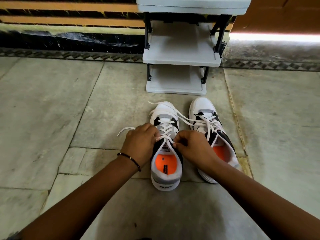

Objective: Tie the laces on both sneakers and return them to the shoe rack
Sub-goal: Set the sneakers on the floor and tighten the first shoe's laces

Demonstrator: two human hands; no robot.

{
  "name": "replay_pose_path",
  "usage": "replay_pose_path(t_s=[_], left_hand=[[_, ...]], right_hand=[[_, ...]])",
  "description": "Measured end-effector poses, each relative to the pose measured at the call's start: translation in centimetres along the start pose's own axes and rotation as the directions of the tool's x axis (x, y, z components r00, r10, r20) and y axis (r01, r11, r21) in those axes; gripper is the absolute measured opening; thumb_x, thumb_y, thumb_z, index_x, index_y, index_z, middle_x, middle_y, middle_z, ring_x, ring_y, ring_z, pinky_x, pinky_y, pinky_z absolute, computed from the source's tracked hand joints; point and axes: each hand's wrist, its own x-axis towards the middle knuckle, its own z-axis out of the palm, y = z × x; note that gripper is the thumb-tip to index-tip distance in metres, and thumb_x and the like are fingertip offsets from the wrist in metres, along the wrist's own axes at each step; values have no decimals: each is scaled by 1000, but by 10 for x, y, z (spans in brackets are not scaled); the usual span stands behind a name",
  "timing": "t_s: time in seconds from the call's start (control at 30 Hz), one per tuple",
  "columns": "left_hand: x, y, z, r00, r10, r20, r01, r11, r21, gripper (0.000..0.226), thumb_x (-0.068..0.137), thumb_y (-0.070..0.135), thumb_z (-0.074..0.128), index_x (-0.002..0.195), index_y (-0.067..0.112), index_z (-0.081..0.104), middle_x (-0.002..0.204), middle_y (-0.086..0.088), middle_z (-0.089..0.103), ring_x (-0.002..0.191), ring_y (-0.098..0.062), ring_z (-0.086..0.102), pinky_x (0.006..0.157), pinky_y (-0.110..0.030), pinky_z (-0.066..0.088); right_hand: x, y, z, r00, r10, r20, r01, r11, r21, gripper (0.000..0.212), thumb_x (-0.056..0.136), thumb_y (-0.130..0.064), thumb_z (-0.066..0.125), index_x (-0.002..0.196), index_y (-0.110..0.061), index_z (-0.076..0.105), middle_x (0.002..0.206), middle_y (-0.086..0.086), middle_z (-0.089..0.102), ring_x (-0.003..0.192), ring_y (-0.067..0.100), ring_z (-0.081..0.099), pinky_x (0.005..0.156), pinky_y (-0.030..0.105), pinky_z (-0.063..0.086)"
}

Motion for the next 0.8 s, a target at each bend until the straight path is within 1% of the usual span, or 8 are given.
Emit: replay_pose_path(t_s=[0.13,0.2,0.3,0.37,0.47,0.57,0.67,0.8], left_hand=[[4,9,-11,999,27,-44,-20,989,149,17,88,28,43,92,19,57,91,-1,67,97,-25,56,86,-36,30],[5,10,-18,994,91,-58,-73,964,256,25,84,29,39,86,19,61,80,0,68,91,-25,57,80,-33,24],[4,8,-23,968,236,-80,-181,887,425,40,71,27,26,64,19,64,55,1,65,64,-26,62,68,-32,22],[1,7,-24,965,252,-67,-192,863,467,39,69,23,26,61,21,64,52,3,64,59,-25,61,67,-32,23],[-3,-3,-21,966,248,-69,-187,863,469,35,66,18,29,63,25,63,54,6,63,62,-23,62,70,-31,24],[-7,-17,-10,976,204,-76,-147,877,457,28,63,13,38,66,27,62,57,9,63,66,-20,62,72,-30,24],[-9,-19,-3,973,210,-97,-145,880,451,22,59,9,51,66,27,61,57,9,61,67,-20,62,72,-30,24],[-8,-21,-5,967,218,-130,-138,882,452,28,69,17,35,63,26,61,53,8,60,63,-21,61,72,-30,24]], right_hand=[[0,-7,-1,998,64,30,-70,958,278,12,84,-12,64,73,-11,68,60,-5,63,55,3,58,56,19,44],[2,-11,-3,998,56,27,-62,955,289,14,85,-11,63,71,-14,67,59,-7,63,51,-1,56,55,17,43],[4,-13,-12,997,-73,-30,72,997,-35,11,83,-7,61,77,-12,69,69,-8,65,60,1,57,57,13,42],[5,-10,-15,983,-180,-48,159,945,-286,13,80,-3,59,82,-10,70,83,3,67,76,18,61,65,25,43],[2,-4,-14,973,-229,-31,184,849,-496,17,75,-1,57,82,-11,69,87,9,66,80,30,61,66,32,45],[-5,0,-8,975,-223,13,190,795,-576,18,75,-3,54,84,-10,68,88,10,65,85,32,59,65,28,37],[-8,4,-5,978,-207,20,183,807,-562,17,77,-6,52,85,-9,67,89,9,63,87,29,56,65,25,29],[-9,3,-5,977,-211,13,184,817,-546,14,78,-6,53,84,-9,66,89,10,62,85,29,57,64,26,28]])
